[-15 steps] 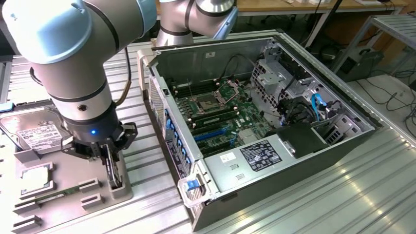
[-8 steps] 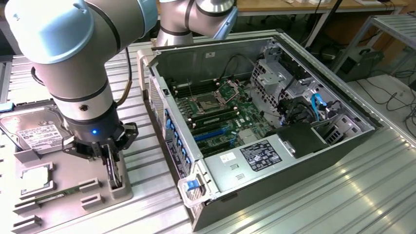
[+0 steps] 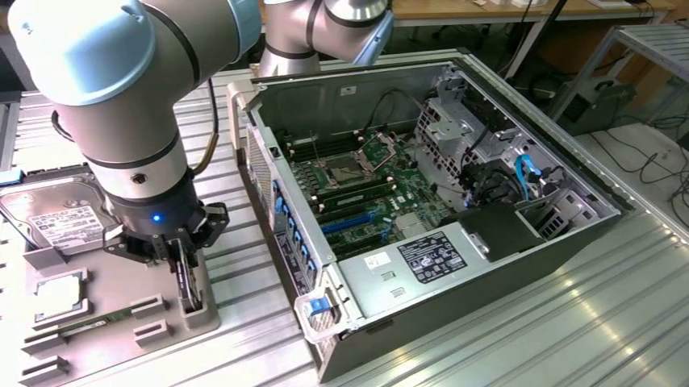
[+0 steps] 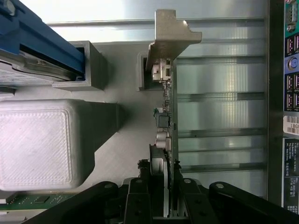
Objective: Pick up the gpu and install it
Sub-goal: 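Pick up the gpu and move the gpu toward the slot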
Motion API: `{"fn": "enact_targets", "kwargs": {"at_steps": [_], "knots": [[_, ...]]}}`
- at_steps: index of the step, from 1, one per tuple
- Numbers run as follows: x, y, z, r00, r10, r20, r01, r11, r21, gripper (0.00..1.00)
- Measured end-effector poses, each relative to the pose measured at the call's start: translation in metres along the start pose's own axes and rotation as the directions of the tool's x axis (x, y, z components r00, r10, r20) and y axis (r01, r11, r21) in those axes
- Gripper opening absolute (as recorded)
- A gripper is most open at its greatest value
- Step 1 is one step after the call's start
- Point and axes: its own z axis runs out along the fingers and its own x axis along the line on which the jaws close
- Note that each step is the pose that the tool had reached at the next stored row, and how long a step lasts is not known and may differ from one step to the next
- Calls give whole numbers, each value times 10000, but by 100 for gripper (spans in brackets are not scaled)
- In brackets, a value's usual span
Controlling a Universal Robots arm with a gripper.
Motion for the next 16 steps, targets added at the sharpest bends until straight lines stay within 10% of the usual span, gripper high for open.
{"fn": "enact_targets", "kwargs": {"at_steps": [16], "knots": [[-5, 3, -251, 10000, 0, 0, 0, 10000, -2, 27]]}}
